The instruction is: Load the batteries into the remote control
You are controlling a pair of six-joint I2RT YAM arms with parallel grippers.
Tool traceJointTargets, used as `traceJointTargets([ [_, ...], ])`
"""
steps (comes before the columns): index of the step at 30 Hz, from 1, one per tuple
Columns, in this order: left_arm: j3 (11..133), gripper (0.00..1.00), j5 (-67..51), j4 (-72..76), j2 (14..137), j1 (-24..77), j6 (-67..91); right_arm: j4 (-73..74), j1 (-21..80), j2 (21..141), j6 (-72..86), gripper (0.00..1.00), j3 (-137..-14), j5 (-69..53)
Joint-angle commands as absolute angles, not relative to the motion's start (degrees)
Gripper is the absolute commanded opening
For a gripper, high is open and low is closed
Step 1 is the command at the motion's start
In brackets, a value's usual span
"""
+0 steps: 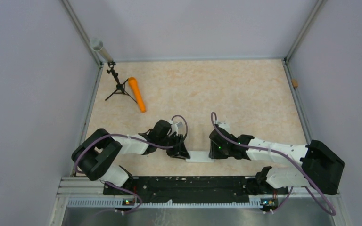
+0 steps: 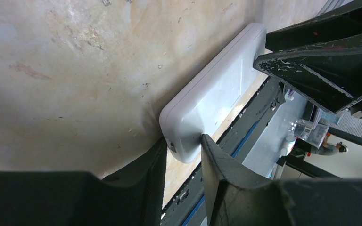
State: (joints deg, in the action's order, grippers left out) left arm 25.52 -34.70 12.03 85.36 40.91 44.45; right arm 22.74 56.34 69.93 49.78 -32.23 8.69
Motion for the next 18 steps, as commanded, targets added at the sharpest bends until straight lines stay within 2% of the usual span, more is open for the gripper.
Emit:
traceJointTargets([
  [1,24.53,0.35,-31.25,10.68,87.48,41.15,42.55,21.45,56.01,70.84,50.26,0.27,-29.62,6.59],
  [10,24.70,0.34,-31.47,11.48,88.27,41.22,42.70,17.45,56.43,71.80,50.24,0.22,-27.90,3.19],
  [18,25.14,0.33,-31.55,11.73,88.89,41.56,42.72,16.20,60.61,77.47,49.98,0.21,-32.00,3.08],
])
